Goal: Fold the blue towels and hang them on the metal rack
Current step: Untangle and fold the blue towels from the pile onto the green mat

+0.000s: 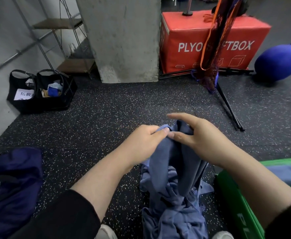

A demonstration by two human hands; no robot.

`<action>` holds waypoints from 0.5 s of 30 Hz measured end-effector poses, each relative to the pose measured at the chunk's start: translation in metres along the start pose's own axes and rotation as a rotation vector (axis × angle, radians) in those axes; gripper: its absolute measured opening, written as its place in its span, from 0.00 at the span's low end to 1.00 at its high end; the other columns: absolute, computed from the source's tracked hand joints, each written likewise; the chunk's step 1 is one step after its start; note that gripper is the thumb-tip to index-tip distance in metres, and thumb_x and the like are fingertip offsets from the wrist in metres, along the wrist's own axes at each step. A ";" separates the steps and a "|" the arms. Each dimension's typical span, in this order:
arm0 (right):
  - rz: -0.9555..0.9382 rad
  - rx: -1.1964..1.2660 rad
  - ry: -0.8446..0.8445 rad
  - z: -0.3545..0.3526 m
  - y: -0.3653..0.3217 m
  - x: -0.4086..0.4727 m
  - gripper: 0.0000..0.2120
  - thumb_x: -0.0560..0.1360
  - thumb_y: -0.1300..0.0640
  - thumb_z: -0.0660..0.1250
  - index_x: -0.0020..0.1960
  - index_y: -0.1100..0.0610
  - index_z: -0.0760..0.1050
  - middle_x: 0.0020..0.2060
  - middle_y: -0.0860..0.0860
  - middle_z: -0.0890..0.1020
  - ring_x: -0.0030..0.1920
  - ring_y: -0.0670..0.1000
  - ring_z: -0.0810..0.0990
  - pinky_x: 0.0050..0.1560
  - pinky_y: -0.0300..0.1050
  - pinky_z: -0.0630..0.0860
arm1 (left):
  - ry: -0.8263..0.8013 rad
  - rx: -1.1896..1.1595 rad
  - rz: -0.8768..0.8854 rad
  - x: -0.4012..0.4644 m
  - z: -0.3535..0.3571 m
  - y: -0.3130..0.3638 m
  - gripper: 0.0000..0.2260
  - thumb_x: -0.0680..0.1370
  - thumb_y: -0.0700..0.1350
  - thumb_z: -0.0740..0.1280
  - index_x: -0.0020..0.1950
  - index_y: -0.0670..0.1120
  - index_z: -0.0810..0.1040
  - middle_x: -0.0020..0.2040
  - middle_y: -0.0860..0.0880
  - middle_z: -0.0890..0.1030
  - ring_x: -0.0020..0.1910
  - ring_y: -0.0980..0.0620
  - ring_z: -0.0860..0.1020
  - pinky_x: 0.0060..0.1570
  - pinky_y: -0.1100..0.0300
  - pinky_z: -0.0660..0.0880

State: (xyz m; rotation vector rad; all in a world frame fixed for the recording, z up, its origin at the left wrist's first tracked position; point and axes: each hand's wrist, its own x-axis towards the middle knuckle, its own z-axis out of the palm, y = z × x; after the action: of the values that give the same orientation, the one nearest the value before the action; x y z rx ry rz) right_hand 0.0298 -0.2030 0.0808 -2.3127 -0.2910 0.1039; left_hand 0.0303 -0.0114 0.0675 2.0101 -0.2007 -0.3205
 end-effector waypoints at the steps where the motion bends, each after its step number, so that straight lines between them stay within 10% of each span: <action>1: -0.005 0.007 -0.008 0.001 0.001 0.001 0.13 0.76 0.48 0.73 0.60 0.43 0.80 0.48 0.44 0.84 0.48 0.41 0.80 0.48 0.28 0.71 | 0.007 0.000 -0.004 0.000 0.000 0.001 0.23 0.82 0.56 0.64 0.48 0.34 0.76 0.33 0.49 0.69 0.31 0.55 0.67 0.35 0.59 0.65; 4: -0.002 0.013 -0.024 0.002 0.006 0.003 0.02 0.77 0.52 0.72 0.45 0.49 0.82 0.41 0.54 0.84 0.41 0.50 0.80 0.48 0.44 0.75 | -0.008 0.026 -0.024 -0.002 -0.001 0.000 0.17 0.82 0.48 0.66 0.44 0.33 0.73 0.31 0.47 0.64 0.23 0.55 0.61 0.23 0.63 0.58; 10: -0.015 0.007 -0.062 0.004 0.006 0.002 0.13 0.76 0.50 0.73 0.58 0.39 0.79 0.43 0.53 0.84 0.43 0.48 0.80 0.49 0.41 0.74 | -0.077 -0.004 -0.072 -0.005 -0.003 -0.003 0.16 0.76 0.54 0.64 0.43 0.40 0.78 0.33 0.46 0.71 0.32 0.51 0.69 0.41 0.54 0.66; 15: -0.009 -0.006 -0.067 0.009 0.006 0.003 0.04 0.77 0.51 0.70 0.44 0.47 0.81 0.36 0.50 0.83 0.35 0.46 0.76 0.45 0.47 0.77 | -0.038 0.067 -0.063 -0.004 -0.001 -0.003 0.15 0.74 0.52 0.64 0.39 0.39 0.74 0.33 0.47 0.71 0.34 0.53 0.67 0.39 0.54 0.64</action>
State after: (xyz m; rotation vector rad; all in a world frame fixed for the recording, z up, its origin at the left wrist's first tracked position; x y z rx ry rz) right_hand 0.0325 -0.2000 0.0704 -2.3170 -0.3357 0.1770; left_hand 0.0265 -0.0078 0.0659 2.0802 -0.1745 -0.3967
